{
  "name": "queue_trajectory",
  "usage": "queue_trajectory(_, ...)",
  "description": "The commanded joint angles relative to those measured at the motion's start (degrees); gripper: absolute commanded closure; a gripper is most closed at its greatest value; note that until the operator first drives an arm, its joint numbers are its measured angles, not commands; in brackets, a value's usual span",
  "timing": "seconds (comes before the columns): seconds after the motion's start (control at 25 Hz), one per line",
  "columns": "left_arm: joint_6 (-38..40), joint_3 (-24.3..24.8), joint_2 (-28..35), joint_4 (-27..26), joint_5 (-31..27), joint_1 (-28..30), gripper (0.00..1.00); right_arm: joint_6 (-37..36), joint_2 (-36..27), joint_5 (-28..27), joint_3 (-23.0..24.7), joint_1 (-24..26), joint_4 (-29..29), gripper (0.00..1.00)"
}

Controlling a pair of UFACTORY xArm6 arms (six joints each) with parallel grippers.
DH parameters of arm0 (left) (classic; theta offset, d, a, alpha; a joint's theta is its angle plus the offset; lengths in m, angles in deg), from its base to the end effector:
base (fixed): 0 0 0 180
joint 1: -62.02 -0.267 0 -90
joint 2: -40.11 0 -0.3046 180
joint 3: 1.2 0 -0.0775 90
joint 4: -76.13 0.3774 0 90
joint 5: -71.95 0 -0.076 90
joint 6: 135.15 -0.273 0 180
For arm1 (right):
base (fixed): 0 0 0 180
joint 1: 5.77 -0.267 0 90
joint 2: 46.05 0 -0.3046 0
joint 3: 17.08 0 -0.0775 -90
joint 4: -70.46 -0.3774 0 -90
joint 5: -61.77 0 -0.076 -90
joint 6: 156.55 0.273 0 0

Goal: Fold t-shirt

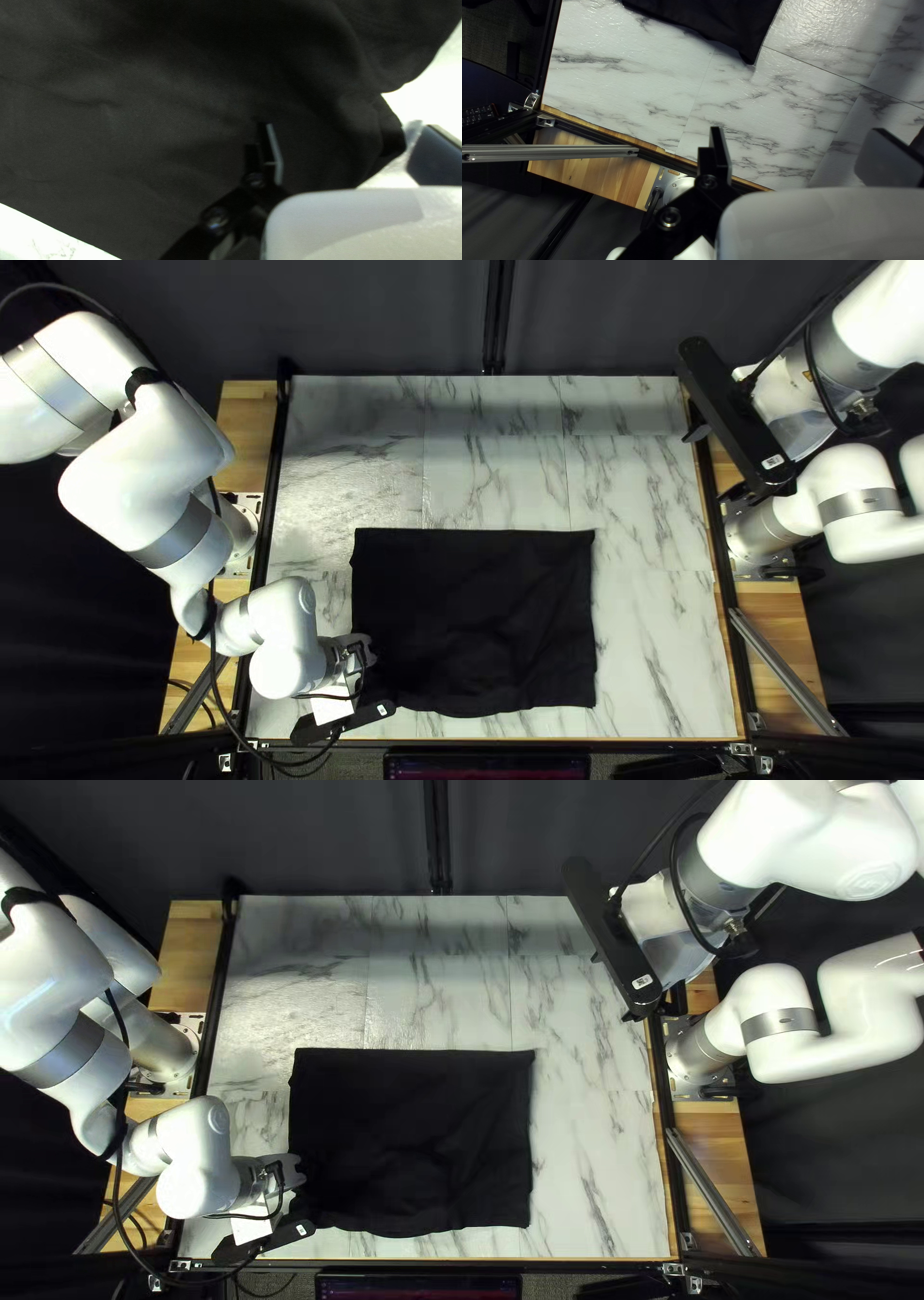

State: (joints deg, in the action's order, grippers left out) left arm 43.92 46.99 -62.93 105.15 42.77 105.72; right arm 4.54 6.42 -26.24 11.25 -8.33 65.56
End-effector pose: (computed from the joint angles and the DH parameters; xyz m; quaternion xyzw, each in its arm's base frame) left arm 0.3113 -0.2527 0.0007 -0.8124 0.5704 -0.0410 0.1143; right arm 0.3006 0.0365 0.3933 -0.9764 -0.1879 -0.1025 0.0284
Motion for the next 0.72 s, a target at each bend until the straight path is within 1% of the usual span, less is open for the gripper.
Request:
queue_trajectory(0.04,-0.82,-0.47,-0.2,-0.19,-0.25,-0.09,1.0,0.0,0.0,0.0,0.0,0.0,0.0,0.0)
queue_trajectory(0.24,-2.54,-2.05,0.59,-1.17,-2.82,0.31,1.0,0.0,0.0,0.0,0.0,0.0,0.0,0.0)
queue_trajectory(0.48,-6.34,-5.13,1.84,-2.13,-7.42,-0.03,1.0,0.0,0.0,0.0,0.0,0.0,0.0,0.0)
queue_trajectory(0.72,-12.76,-9.51,1.06,-1.51,-9.97,-3.28,1.0,0.0,0.0,0.0,0.0,0.0,0.0,0.0)
